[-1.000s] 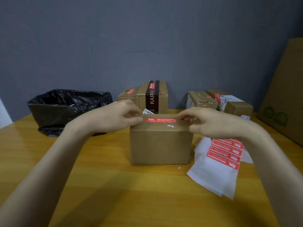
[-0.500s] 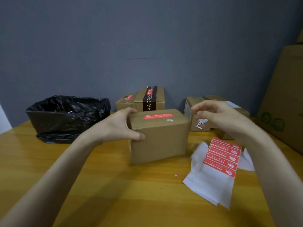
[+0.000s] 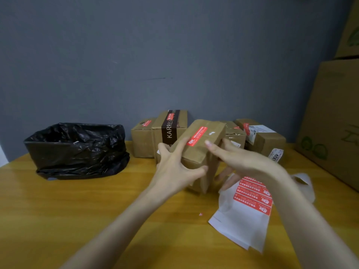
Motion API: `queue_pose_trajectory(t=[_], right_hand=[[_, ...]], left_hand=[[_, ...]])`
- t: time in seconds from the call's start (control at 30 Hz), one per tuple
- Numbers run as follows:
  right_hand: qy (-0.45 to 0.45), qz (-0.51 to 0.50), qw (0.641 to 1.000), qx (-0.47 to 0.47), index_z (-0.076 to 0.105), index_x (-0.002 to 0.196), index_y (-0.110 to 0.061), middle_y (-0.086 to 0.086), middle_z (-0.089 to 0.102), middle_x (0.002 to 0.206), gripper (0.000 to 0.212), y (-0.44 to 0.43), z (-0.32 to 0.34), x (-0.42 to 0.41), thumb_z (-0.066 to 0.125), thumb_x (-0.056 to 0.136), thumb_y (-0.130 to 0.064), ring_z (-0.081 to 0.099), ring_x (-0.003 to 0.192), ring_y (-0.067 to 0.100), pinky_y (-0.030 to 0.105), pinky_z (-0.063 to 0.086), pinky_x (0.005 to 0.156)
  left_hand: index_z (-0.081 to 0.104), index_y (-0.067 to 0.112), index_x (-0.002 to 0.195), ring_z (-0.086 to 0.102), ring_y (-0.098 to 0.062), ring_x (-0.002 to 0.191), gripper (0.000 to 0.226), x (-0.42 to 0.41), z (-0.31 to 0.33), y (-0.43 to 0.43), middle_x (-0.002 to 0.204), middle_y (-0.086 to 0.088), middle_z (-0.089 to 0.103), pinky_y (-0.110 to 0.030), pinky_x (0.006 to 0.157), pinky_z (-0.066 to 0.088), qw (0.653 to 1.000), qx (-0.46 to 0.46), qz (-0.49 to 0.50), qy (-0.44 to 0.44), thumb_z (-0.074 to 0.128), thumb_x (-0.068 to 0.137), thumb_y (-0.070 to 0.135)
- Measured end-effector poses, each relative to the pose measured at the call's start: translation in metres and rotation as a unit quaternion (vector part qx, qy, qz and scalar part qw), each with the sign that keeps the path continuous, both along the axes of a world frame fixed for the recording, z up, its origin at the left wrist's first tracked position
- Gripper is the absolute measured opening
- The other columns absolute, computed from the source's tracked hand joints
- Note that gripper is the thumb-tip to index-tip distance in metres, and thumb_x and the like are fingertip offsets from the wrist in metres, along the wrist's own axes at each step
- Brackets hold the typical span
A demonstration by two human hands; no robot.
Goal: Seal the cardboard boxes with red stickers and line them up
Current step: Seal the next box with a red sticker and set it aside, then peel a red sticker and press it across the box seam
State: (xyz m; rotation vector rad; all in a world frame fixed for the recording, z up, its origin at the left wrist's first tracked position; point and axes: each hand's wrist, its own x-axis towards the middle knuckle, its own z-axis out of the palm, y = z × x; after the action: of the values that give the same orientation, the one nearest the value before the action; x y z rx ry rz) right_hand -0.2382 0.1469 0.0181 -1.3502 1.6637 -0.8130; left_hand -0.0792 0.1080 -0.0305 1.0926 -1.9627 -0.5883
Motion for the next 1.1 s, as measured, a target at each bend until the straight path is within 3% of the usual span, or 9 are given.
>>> queue_pose_trajectory(t=[0.37, 0.5, 0.63, 0.7, 0.77, 0.87, 0.97, 1.03, 1.1], right_hand=[[-0.011, 0.013, 0.996, -0.085, 0.023, 0.140, -0.032, -0.005, 0.050, 0.119, 0.065, -0.027, -0.035, -0.013, 0.062, 0.088, -0.023, 0.056, 0.096, 0.014, 0.036, 0.058, 0.069], [-0.005, -0.021, 0.991, -0.131, 0.032, 0.136, -0.027, 0.000, 0.056, 0.125, 0.059, -0.037, -0.049, -0.016, 0.062, 0.087, -0.013, 0.054, 0.110, 0.016, 0.041, 0.052, 0.090], [0.018, -0.057, 0.986, -0.153, 0.031, 0.140, -0.022, 0.001, 0.051, 0.132, 0.059, -0.036, -0.052, -0.016, 0.060, 0.089, -0.015, 0.049, 0.122, 0.020, 0.043, 0.045, 0.100], [0.087, -0.092, 0.980, -0.154, 0.032, 0.140, -0.018, 0.003, 0.049, 0.134, 0.058, -0.033, -0.046, -0.021, 0.060, 0.090, -0.022, 0.047, 0.125, 0.022, 0.037, 0.043, 0.100], [0.124, -0.136, 0.971, -0.152, 0.045, 0.123, -0.017, 0.006, 0.055, 0.125, 0.039, -0.029, -0.040, -0.028, 0.062, 0.088, -0.025, 0.057, 0.110, 0.023, 0.038, 0.049, 0.093], [0.042, -0.159, 0.981, -0.103, 0.048, 0.100, -0.014, 0.013, 0.061, 0.108, 0.019, -0.023, -0.033, -0.026, 0.060, 0.090, -0.024, 0.067, 0.080, 0.022, 0.038, 0.058, 0.075], [-0.117, -0.160, 0.980, -0.031, 0.038, 0.128, -0.012, 0.018, 0.049, 0.132, 0.043, -0.019, -0.032, -0.015, 0.056, 0.092, -0.029, 0.066, 0.091, 0.030, 0.033, 0.056, 0.068], [-0.208, -0.166, 0.964, -0.012, 0.030, 0.140, -0.017, 0.017, 0.039, 0.142, 0.056, -0.020, -0.036, -0.011, 0.055, 0.092, -0.032, 0.063, 0.100, 0.036, 0.037, 0.055, 0.076], [-0.286, -0.173, 0.942, -0.010, 0.029, 0.143, -0.019, 0.018, 0.036, 0.145, 0.056, -0.025, -0.040, -0.010, 0.054, 0.094, -0.029, 0.057, 0.109, 0.040, 0.041, 0.051, 0.087]], left_hand=[[0.015, 0.028, 0.147, 0.047, -0.026, 0.104, 0.077, -0.038, -0.020, -0.016, 0.112, -0.001, 0.018, -0.026, 0.088, 0.043, 0.999, -0.008, 0.016, -0.046, 0.059, 0.084, 0.031], [0.014, 0.023, 0.148, 0.043, -0.024, 0.109, 0.076, -0.043, -0.027, -0.025, 0.113, -0.002, 0.017, -0.022, 0.095, 0.039, 1.000, -0.009, 0.007, -0.019, 0.060, 0.087, 0.026], [-0.005, 0.025, 0.149, 0.025, -0.029, 0.132, 0.089, -0.049, -0.034, -0.018, 0.136, -0.004, 0.008, -0.025, 0.103, 0.034, 0.999, -0.020, 0.011, -0.036, 0.060, 0.088, 0.022], [-0.013, 0.027, 0.148, 0.006, -0.030, 0.143, 0.094, -0.046, -0.035, -0.007, 0.152, -0.007, -0.007, -0.032, 0.109, 0.029, 0.986, -0.078, 0.043, -0.139, 0.059, 0.088, 0.020], [0.013, 0.017, 0.149, 0.014, -0.032, 0.144, 0.086, -0.041, -0.039, -0.002, 0.155, -0.016, 0.008, -0.036, 0.111, 0.025, 0.951, -0.205, 0.066, -0.222, 0.065, 0.081, 0.017], [0.054, 0.015, 0.112, 0.052, -0.026, 0.114, 0.039, -0.035, -0.040, 0.002, 0.126, -0.009, 0.050, -0.035, 0.088, 0.049, 0.941, -0.266, 0.017, -0.207, 0.067, 0.075, 0.013], [0.048, 0.015, 0.114, 0.052, -0.018, 0.104, 0.022, -0.037, -0.031, 0.000, 0.111, 0.001, 0.051, -0.036, 0.089, 0.046, 0.993, 0.109, -0.035, -0.020, 0.050, 0.092, 0.016], [0.045, 0.010, 0.119, 0.056, -0.029, 0.106, 0.025, -0.040, -0.020, -0.008, 0.119, -0.011, 0.055, -0.040, 0.092, 0.046, 0.873, 0.421, -0.061, 0.239, 0.046, 0.096, 0.020], [0.040, 0.005, 0.127, 0.051, -0.039, 0.116, 0.038, -0.042, -0.015, -0.016, 0.131, -0.025, 0.049, -0.044, 0.098, 0.043, 0.727, 0.540, -0.080, 0.416, 0.043, 0.098, 0.030]])
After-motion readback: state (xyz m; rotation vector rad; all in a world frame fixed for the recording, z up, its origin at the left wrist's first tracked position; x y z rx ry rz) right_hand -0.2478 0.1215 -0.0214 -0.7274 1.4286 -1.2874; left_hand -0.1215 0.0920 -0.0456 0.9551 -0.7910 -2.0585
